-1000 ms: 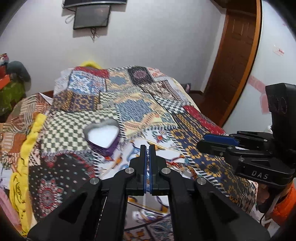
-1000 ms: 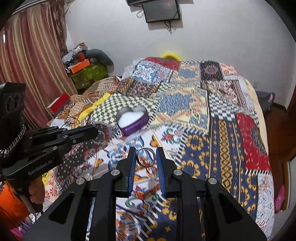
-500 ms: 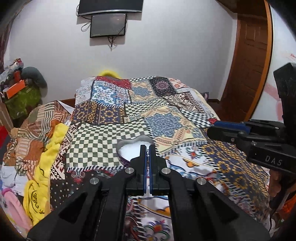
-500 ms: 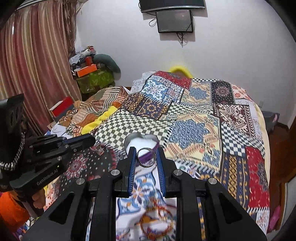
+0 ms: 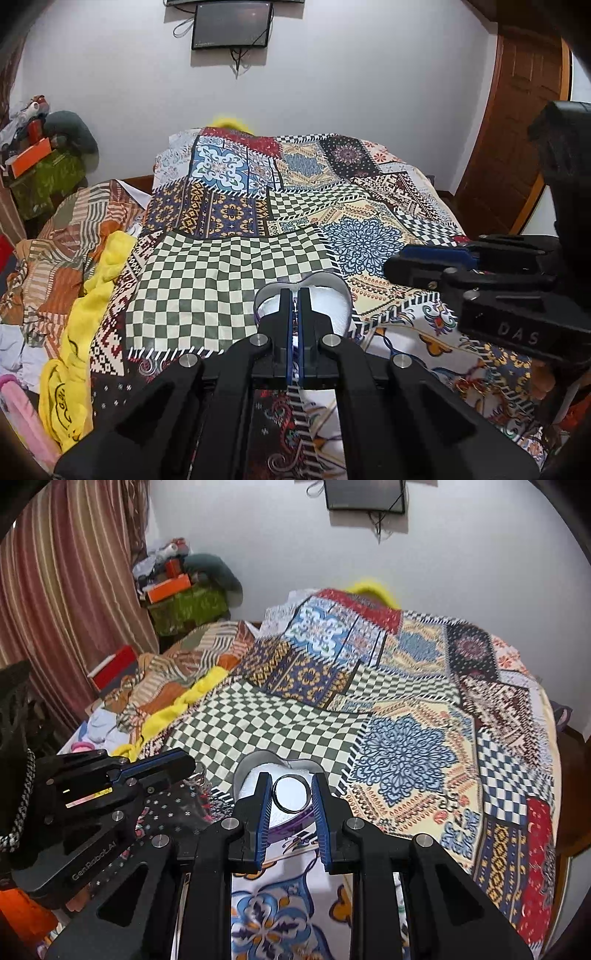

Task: Organize jewelry
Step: 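Carry both held pieces over the purple heart tin and open both tools to drop them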

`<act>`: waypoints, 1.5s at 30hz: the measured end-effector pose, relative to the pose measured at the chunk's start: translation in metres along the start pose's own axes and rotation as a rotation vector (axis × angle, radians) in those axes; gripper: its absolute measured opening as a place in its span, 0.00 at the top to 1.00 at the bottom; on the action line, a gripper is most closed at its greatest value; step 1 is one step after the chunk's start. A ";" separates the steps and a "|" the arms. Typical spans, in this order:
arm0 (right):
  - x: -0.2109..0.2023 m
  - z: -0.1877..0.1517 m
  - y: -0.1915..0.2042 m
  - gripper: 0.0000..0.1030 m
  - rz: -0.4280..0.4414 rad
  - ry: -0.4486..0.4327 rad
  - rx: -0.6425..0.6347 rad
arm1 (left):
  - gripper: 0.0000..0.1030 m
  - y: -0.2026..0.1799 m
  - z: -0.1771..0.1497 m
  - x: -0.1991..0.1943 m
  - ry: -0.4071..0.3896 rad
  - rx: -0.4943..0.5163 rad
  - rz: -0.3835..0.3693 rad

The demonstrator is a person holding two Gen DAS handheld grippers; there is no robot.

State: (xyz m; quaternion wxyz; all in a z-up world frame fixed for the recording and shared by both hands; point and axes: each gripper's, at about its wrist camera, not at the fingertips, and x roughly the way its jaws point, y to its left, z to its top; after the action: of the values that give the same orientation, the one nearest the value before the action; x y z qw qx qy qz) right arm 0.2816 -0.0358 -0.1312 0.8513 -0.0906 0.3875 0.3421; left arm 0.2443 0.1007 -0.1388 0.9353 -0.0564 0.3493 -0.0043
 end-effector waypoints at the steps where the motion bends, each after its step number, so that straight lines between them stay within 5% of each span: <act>1: 0.007 0.001 -0.001 0.81 0.005 0.018 -0.002 | 1.00 0.001 0.001 0.005 0.007 -0.001 -0.004; 24: 0.084 0.001 -0.007 0.81 0.037 0.253 -0.069 | 1.00 0.029 0.004 0.078 0.223 -0.069 -0.134; 35: 0.088 -0.001 -0.003 0.80 0.045 0.272 -0.084 | 0.95 0.024 0.009 0.067 0.197 0.000 -0.063; 40: 0.082 0.001 0.000 0.69 0.020 0.259 -0.102 | 0.92 0.028 0.013 0.053 0.181 0.009 -0.024; 45: 0.071 0.003 0.008 0.62 -0.029 0.226 -0.138 | 0.75 0.029 0.013 0.040 0.166 0.016 0.003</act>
State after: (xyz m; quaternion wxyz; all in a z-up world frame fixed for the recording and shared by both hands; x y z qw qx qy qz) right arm 0.3112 0.0081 -0.1796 0.7988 -0.1925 0.4549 0.3434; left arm 0.2819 0.1295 -0.1578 0.9036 -0.0479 0.4256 -0.0106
